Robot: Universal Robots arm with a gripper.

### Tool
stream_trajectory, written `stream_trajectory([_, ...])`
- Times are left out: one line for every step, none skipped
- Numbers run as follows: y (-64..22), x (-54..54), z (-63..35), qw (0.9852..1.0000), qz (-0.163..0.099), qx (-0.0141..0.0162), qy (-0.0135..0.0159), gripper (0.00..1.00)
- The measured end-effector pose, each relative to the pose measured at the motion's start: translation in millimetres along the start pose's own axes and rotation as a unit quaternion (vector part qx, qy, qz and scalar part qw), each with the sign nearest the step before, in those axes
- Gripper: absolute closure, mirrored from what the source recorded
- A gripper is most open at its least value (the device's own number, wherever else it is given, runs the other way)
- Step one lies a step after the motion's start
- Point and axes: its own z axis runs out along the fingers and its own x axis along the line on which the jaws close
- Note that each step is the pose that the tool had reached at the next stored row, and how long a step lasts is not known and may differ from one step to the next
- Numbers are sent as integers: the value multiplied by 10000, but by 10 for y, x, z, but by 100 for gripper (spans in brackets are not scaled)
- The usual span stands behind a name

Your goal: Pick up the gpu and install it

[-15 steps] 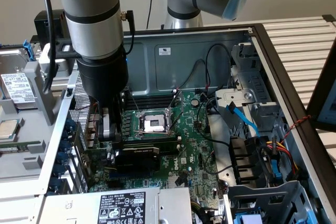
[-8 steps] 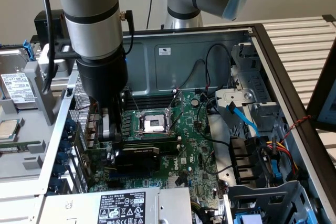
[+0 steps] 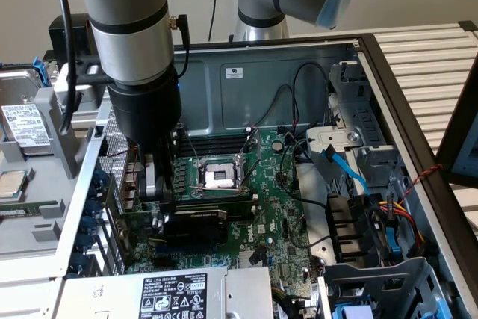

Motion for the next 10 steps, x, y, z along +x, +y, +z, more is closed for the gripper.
stream_trajectory([0,0,0,10000,3,5,0,89])
stream_trajectory([0,0,0,10000,6,9,0,89])
stream_trajectory([0,0,0,10000,8,13,0,89])
stream_trajectory([1,0,1,10000,10,17,0,89])
stream_trajectory([1,1,1,10000,13,21,0,89])
stream_trajectory([1,0,3,10000,15,26,0,89])
stream_trajectory([1,0,4,10000,18,32,0,89])
stream_trajectory([1,1,5,10000,21,38,0,89])
stream_trajectory([1,1,7,10000,24,44,0,89])
stream_trajectory([3,1,8,10000,27,49,0,89])
